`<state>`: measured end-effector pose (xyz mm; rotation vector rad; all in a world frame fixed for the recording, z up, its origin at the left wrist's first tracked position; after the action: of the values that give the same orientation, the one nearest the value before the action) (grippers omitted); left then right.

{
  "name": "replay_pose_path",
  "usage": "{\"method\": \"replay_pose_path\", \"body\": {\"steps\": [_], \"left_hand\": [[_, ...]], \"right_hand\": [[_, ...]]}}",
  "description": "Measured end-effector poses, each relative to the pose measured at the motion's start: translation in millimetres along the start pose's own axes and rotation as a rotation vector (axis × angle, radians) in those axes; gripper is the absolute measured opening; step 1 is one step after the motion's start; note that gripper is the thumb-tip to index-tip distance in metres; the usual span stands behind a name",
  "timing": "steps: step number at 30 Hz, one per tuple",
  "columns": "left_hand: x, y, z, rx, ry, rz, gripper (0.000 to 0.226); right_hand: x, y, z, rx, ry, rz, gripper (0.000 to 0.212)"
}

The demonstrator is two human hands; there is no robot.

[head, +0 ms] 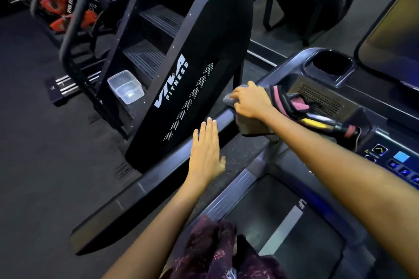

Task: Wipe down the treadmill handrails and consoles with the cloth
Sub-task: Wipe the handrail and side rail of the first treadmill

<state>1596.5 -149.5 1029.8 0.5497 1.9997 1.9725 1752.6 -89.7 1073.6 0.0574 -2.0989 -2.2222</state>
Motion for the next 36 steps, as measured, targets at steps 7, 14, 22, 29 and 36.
{"method": "replay_pose_path", "body": {"steps": [7, 14, 22, 29, 36], "left_hand": [[60.2, -1.8, -25.6, 0.021, 0.052, -0.08, 0.095], [107.7, -11.6, -66.6, -0.065, 0.082, -0.058, 0.102], [159.2, -16.0, -104.1, -0.085, 0.031, -0.025, 0.1], [184.0, -20.5, -119.6, -0.009, -0.12, -0.037, 0.095], [193.8, -9.2, -121.4, 0.089, -0.284, -0.241, 0.092]], "right_hand": [[59.8, -0.5, -19.9, -0.102, 0.093, 0.11, 0.035], [47.7, -3.7, -6.2, -0.079, -0.128, 0.082, 0.037], [135.0, -1.5, -28.3, -0.139, 0.037, 0.099, 0.037], [169.4, -2.2, -38.4, -0.156, -0.132, 0.069, 0.034], [210.9, -2.8, -42.6, -0.119, 0.006, 0.095, 0.037]]}}
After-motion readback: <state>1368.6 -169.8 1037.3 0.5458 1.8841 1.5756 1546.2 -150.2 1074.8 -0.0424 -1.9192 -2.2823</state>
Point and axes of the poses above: each hand's wrist, its own z-axis towards the middle knuckle, its own y-axis out of the back of the hand, x = y × z, the point moved 9 cm from there along z, towards the middle knuckle, and after that the axes turned 15 degrees about y, right-handed, at the moved point
